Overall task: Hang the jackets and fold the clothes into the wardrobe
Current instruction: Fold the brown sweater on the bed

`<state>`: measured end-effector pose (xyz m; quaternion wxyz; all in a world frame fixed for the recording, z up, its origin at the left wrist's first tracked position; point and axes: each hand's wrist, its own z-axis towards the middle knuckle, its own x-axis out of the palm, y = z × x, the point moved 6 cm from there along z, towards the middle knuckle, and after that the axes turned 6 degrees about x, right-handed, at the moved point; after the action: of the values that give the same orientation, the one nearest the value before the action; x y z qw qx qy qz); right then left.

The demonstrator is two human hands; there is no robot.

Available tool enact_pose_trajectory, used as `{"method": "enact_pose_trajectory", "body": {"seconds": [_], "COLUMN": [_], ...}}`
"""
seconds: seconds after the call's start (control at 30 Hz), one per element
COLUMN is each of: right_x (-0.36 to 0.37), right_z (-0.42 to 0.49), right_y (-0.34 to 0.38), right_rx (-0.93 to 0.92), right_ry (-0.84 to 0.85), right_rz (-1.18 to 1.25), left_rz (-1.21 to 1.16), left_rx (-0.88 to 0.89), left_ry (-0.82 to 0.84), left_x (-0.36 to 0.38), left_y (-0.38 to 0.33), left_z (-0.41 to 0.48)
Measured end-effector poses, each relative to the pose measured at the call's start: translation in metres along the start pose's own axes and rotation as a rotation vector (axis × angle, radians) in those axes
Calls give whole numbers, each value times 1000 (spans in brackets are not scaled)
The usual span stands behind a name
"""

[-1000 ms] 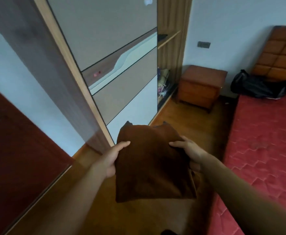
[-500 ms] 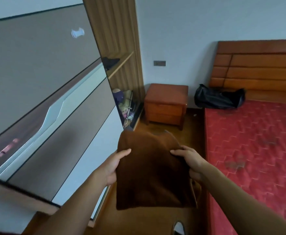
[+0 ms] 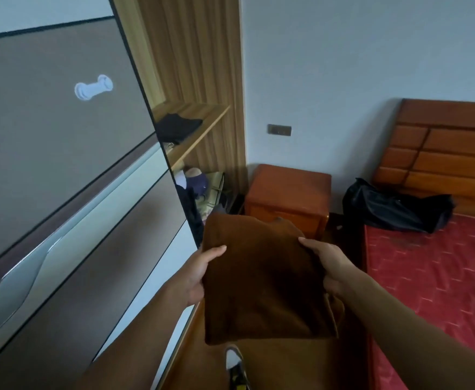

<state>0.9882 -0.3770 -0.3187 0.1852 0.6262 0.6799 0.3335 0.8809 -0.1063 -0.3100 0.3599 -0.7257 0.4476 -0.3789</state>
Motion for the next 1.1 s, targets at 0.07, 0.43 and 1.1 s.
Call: {"method": "enact_pose_trajectory", "body": {"seconds": [0.07,0.43,1.1], "right_x": [13,85,244], "right_z": [30,159,441], "right_y": [33,198,482], "right_rx": [-10,-50,-41], "right_ry": [5,113,601], "right_rz": [4,-89,-416], "left_rz": [1,42,-180], "left_rx": [17,67,131], "left_ry": [46,136,-358], "left_x": [-3,-13,-52], "left_y": [-24,-168,-316], "left_z": [46,228,470]}}
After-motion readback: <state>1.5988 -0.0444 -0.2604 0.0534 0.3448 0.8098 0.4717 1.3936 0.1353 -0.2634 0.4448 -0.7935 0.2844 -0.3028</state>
